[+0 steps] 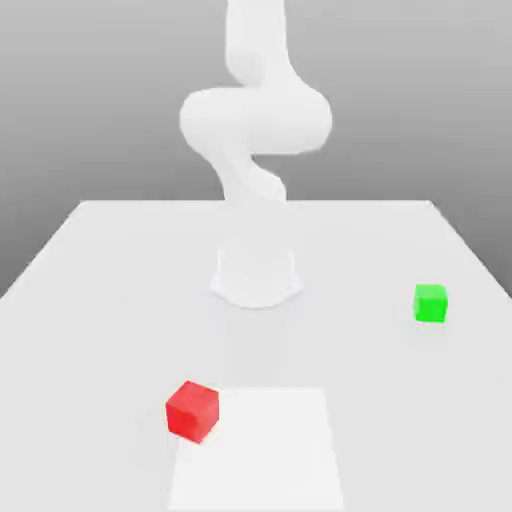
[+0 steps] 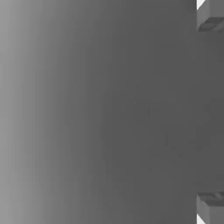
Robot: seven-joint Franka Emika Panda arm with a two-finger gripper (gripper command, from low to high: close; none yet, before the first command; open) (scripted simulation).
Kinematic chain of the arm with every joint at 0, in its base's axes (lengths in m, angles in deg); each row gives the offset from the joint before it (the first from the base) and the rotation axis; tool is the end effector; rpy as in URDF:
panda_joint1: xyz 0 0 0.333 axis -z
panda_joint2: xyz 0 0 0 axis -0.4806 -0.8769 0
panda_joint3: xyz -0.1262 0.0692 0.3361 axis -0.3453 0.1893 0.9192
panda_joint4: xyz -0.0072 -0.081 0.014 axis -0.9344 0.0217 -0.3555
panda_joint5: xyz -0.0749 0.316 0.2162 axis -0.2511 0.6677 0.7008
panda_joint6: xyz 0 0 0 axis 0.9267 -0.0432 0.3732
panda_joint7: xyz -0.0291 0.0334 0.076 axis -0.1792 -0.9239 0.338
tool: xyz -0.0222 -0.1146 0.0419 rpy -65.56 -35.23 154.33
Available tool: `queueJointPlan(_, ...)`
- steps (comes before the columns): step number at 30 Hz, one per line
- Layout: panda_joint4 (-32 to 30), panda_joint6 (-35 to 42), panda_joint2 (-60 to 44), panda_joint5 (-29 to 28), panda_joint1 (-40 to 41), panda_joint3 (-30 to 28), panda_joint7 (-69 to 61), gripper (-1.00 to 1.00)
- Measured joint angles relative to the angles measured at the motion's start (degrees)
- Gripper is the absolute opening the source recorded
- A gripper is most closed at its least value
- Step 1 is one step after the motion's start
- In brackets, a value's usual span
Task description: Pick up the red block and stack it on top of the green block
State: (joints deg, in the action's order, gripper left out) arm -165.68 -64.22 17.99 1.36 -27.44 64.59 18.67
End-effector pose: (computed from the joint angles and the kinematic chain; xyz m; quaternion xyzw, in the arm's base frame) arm 0.3548 -0.0075 0.6860 -0.8533 0.3853 -0.3241 0.1355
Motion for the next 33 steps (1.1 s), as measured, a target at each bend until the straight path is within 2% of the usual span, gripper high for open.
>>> queueJointPlan(18,-22.9,-23.2,-38.3,-0.3,8.8,-2.1,12.0,0.00)
queueJointPlan(25,-23.1,-34.9,-52.9,1.7,9.6,-1.4,11.6,0.00)
queueJointPlan(26,-22.9,-36.3,-54.6,1.8,9.8,-1.2,11.4,-1.00)
queueJointPlan(33,-22.8,-36.5,-54.8,1.7,9.9,-1.0,11.6,-1.00)
